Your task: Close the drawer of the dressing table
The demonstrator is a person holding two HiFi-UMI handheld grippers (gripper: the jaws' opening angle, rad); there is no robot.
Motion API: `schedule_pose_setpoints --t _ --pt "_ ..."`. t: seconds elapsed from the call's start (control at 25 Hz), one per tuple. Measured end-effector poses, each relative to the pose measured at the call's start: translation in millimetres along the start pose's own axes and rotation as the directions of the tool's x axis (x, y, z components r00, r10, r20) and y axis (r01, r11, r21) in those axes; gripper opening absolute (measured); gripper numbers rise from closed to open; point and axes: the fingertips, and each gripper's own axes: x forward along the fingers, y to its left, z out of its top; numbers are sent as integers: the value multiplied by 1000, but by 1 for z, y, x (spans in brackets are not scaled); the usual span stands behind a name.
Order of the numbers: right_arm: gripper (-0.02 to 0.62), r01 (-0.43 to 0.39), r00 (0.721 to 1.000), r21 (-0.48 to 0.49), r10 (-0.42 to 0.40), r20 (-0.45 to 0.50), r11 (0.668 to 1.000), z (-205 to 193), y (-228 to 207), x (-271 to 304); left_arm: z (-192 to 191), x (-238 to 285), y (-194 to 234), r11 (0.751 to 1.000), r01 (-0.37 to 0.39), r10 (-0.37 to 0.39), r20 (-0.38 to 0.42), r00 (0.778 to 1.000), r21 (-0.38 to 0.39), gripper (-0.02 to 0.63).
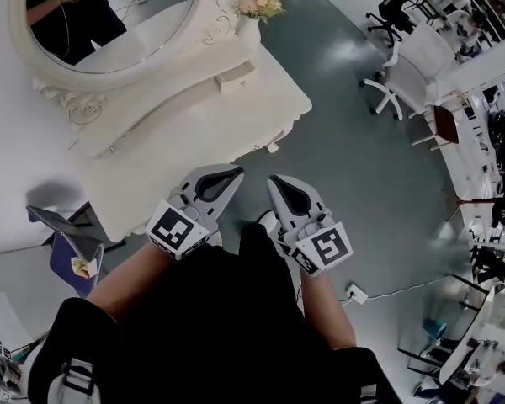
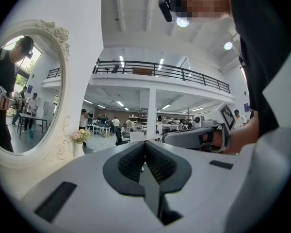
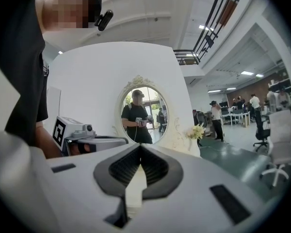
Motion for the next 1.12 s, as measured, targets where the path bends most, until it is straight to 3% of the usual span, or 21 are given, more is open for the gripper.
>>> schedule_pose_setpoints --t 0.64,1.12 --pt "3 -185 982 -11 184 -33 983 13 -131 39 19 117 49 981 -192 192 -26 981 12 -5" --pt "3 -318 947 -14 317 -49 948 16 -201 43 16 181 45 957 -290 290 -23 957 19 -5"
